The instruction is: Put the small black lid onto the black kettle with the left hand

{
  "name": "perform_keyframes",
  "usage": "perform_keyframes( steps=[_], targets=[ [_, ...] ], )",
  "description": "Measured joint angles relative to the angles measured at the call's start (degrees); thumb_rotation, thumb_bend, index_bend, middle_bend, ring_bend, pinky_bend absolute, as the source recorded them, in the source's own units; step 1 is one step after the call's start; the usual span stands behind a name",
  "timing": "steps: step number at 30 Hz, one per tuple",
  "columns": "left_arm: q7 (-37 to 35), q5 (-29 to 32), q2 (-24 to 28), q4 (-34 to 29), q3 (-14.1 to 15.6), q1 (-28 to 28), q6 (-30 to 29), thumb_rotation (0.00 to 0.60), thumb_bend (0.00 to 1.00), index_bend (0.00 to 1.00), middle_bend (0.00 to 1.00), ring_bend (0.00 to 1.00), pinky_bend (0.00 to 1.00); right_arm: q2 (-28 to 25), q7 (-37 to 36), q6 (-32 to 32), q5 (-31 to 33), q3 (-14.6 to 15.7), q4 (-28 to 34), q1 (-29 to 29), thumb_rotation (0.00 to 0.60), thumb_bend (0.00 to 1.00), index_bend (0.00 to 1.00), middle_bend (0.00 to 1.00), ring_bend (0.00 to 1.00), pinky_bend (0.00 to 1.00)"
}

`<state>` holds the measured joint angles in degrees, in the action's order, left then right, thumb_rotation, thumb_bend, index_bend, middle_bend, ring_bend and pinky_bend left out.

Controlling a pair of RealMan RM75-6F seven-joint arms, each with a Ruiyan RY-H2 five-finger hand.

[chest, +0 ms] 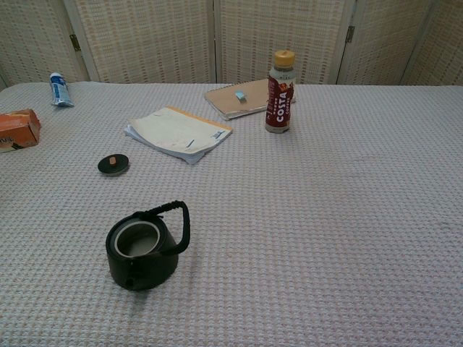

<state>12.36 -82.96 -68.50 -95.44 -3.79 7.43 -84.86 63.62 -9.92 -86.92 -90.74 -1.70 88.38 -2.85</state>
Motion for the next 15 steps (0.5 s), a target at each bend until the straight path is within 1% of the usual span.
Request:
perform_keyframes(
  steps=[9,15],
  targets=[
    [0.2,0.3,-0.5,0.3,0.1,-0.4,-0.3,0.6,0.19,0.25,0.18,0.27,0.08,0.1,0.1,0.4,-0.3,-0.5,-0.4,-0.9,0.6,0.0,0.14,0.09,0.2,0.0],
    [0.0,0.2,-0.3,0.4,-0.4,0.3,0.3,0.6,0.19,0.25,0.18,0.29,0.09,0.4,-0.1,0.4,-0.1,-0.4,-0.7,-1.0,0.6,0.0,0.14,0.09,0.19,0.0]
  ],
)
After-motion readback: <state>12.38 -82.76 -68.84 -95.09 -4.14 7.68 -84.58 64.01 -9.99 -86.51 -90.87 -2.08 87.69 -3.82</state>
